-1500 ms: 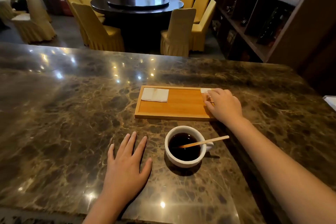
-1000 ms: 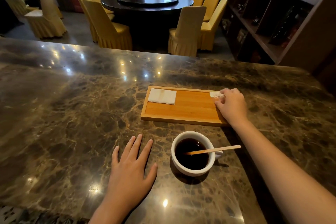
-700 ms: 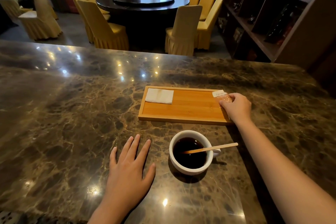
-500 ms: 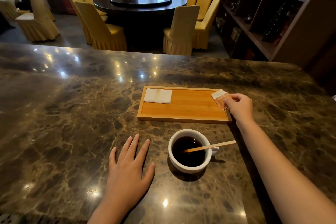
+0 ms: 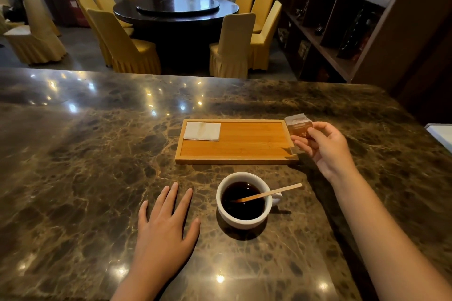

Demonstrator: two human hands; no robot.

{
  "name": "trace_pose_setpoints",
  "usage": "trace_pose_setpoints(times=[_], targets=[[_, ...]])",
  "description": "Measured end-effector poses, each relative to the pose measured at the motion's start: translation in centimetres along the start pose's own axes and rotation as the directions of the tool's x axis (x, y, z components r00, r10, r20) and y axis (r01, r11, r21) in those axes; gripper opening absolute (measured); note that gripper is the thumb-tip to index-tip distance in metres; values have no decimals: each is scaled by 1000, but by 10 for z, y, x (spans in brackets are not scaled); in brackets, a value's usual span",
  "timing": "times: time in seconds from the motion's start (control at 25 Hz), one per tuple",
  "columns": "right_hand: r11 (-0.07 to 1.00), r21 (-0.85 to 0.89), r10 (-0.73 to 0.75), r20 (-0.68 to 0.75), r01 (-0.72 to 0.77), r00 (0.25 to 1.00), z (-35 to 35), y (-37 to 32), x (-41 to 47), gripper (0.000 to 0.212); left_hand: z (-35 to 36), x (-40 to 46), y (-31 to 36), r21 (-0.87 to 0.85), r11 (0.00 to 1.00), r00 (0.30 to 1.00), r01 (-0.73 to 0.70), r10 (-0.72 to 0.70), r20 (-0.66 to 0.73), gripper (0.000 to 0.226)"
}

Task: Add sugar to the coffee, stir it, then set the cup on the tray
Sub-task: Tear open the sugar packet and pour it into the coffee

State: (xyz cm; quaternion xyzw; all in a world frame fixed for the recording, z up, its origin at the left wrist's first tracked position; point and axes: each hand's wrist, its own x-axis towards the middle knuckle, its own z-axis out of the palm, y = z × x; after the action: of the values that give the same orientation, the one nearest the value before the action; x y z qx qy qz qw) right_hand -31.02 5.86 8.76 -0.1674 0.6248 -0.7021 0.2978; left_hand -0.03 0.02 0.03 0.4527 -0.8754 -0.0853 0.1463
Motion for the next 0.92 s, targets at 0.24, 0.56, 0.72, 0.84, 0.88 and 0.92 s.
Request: trace_pose_setpoints(times=[0.24,0.56,0.72,0.84,0.88,0.92], targets=[[962,230,158,-34,-146,987,-6,-4,-17,17,0,1,0,15,1000,1000,-3,3,6,64],[795,518,346,39,-315,938,-6,-7,-29,34,-1,0,1,18,1000,1000,-4,4,16,64],[877,347,353,1,-332,936,-9,-8,-32,35,0,1,-1,26,1000,1000,-10,9,17,64],[905,246,323,129,-346,938,-8,-9,-35,30,0,0,-1,17,1000,1000,-13,13,17,64],[922,199,304,160,-332,939,-7,-9,-36,30,0,0,-1,16,1000,1000,-14,14,17,64],[937,157,282,188,-312,941,-7,-10,-37,30,0,0,-1,15,1000,1000,-16,16,17,65]])
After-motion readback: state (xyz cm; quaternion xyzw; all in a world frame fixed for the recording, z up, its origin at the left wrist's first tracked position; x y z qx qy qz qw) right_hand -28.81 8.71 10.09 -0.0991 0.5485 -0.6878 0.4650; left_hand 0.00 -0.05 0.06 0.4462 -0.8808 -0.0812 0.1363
